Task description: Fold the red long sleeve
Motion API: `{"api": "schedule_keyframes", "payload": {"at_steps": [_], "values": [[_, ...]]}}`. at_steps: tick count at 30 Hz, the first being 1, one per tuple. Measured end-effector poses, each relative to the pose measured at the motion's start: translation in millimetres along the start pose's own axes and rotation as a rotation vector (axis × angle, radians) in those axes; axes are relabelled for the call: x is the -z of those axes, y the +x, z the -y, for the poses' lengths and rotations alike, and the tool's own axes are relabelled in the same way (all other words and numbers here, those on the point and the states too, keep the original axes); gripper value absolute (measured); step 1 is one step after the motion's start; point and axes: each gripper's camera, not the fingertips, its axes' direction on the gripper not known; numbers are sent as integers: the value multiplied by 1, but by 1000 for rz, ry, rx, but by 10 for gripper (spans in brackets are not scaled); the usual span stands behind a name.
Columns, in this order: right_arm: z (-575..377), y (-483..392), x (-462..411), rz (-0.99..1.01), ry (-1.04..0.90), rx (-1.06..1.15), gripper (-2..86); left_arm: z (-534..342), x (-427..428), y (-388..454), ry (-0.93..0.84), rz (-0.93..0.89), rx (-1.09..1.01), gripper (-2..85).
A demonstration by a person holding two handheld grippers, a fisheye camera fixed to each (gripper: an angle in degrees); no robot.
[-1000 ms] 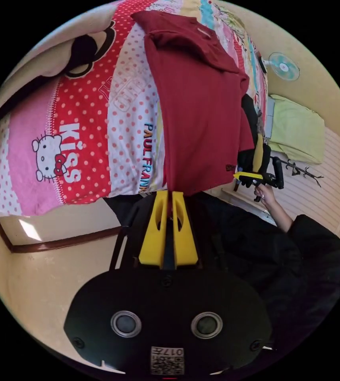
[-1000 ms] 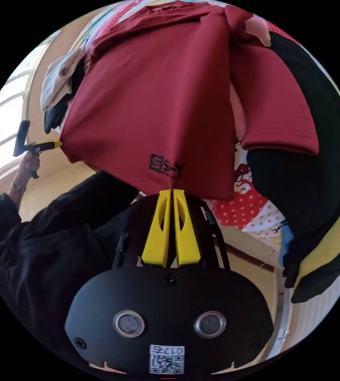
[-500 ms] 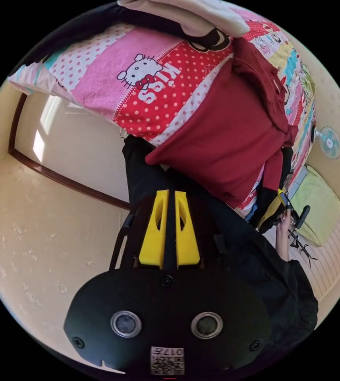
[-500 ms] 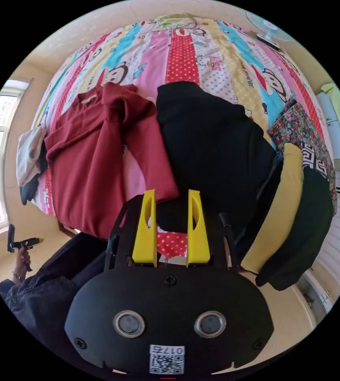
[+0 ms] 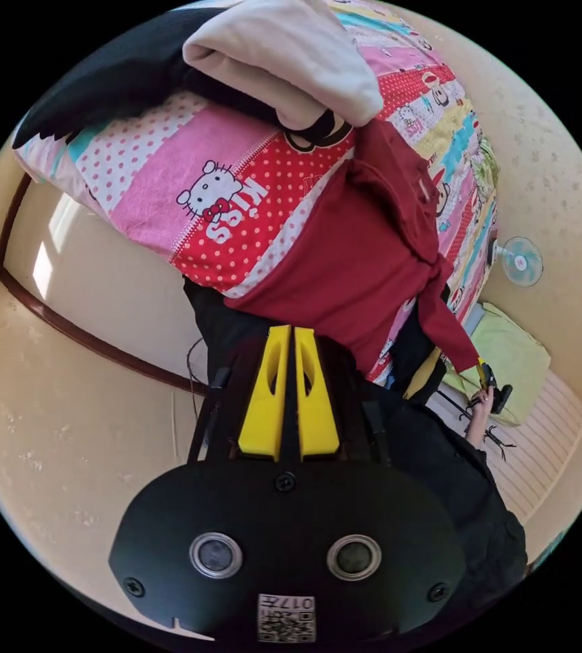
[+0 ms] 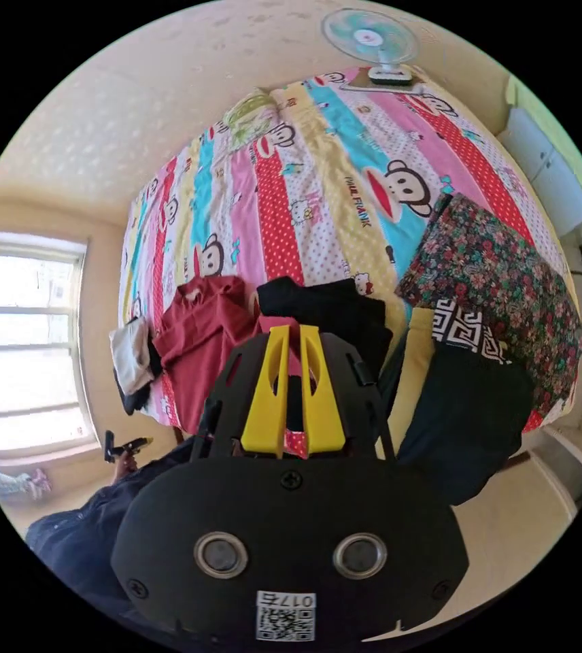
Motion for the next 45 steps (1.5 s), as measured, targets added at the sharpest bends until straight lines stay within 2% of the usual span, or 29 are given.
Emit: {"api": "schedule_keyframes", "payload": {"at_steps": [3, 8, 12, 15, 18, 20, 22, 24, 26, 30, 33, 35, 41, 45], "values": [[12, 4, 50, 187, 29, -50, 32, -2, 17, -8, 26, -78, 20, -3], [0, -85, 139, 372, 108, 94, 32, -17, 42, -22, 56, -115, 23, -2], [11, -156, 156, 503, 87, 224, 30, -30, 57, -44, 75, -156, 70, 1], [36, -227, 119, 565, -22, 336, 26, -39, 70, -65, 91, -227, 119, 7], [55, -308, 44, 637, -142, 434, 19, -46, 81, -77, 93, -258, 157, 30], [57, -363, -21, 970, -320, 508, 18, -47, 86, -79, 57, -247, 164, 55], [56, -377, -48, 1136, -376, 504, 14, -49, 92, -75, 51, -231, 146, 64], [59, -366, -63, 1084, -354, 457, 11, -50, 97, -71, 51, -203, 123, 65], [63, -330, -79, 891, -345, 367, 9, -50, 96, -66, 27, -163, 105, 68], [57, -256, -98, 705, -386, 221, 9, -41, 86, -37, -30, -180, -1, 81], [39, -204, -104, 544, -369, 133, 12, -26, 81, 19, -68, -206, -179, 101], [27, -179, -122, 356, -394, 101, 20, -10, 77, 86, -106, -181, -352, 110], [32, -190, -199, 163, -465, 227, 56, 54, 73, 255, -104, 79, -669, 119], [55, -226, -247, 141, -467, 336, 78, 110, 76, 318, -64, 243, -686, 126]]}}
